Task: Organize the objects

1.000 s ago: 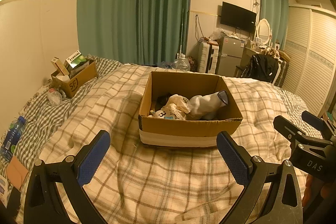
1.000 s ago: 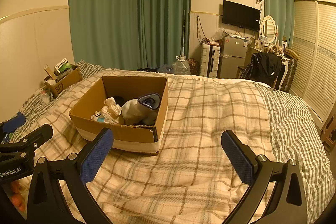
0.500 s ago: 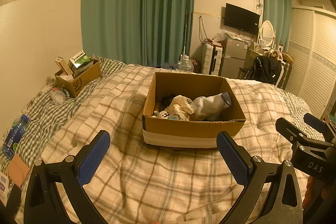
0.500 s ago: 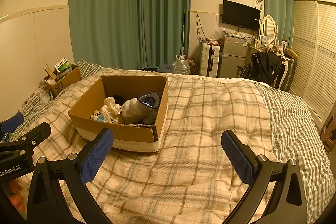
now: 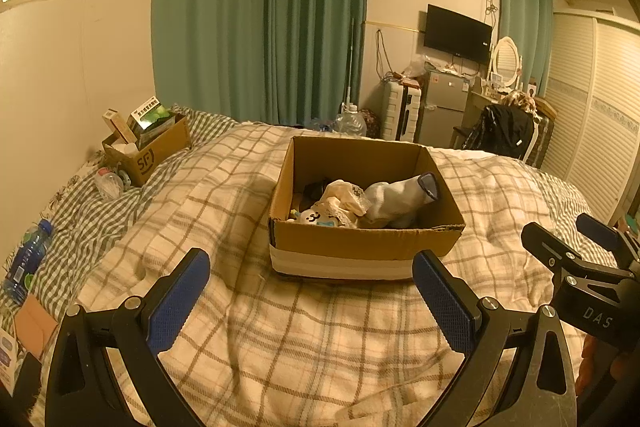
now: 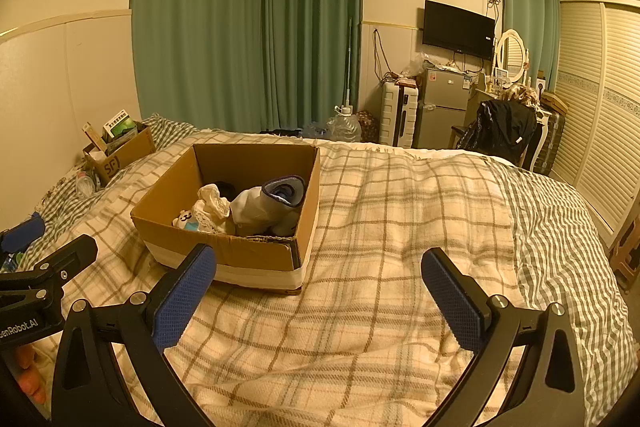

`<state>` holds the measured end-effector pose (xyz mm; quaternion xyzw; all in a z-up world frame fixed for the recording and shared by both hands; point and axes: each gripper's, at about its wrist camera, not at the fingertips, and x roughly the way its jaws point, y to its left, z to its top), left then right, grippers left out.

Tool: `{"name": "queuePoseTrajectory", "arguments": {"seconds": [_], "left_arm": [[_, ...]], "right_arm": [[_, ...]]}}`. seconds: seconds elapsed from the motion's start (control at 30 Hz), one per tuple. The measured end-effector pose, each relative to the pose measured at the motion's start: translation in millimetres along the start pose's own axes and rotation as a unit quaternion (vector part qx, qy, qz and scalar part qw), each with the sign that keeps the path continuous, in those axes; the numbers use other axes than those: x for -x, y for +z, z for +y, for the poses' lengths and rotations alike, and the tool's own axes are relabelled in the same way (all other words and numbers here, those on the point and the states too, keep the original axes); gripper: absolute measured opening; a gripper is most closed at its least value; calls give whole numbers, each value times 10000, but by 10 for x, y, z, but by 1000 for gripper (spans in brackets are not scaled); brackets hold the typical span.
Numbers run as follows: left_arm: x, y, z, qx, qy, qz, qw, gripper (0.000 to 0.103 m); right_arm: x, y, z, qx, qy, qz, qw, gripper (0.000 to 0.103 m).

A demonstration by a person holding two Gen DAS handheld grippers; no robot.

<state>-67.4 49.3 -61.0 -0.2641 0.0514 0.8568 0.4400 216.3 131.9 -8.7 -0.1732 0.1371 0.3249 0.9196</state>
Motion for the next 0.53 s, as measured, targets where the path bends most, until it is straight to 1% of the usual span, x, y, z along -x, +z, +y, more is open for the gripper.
{"name": "queuePoseTrajectory", "arguments": {"seconds": [0.53], "left_arm": [[0, -18, -11, 2, -27, 2, 10000, 103]], "right_arm": [[-26, -43, 3, 4, -2, 68, 10000, 103]]}}
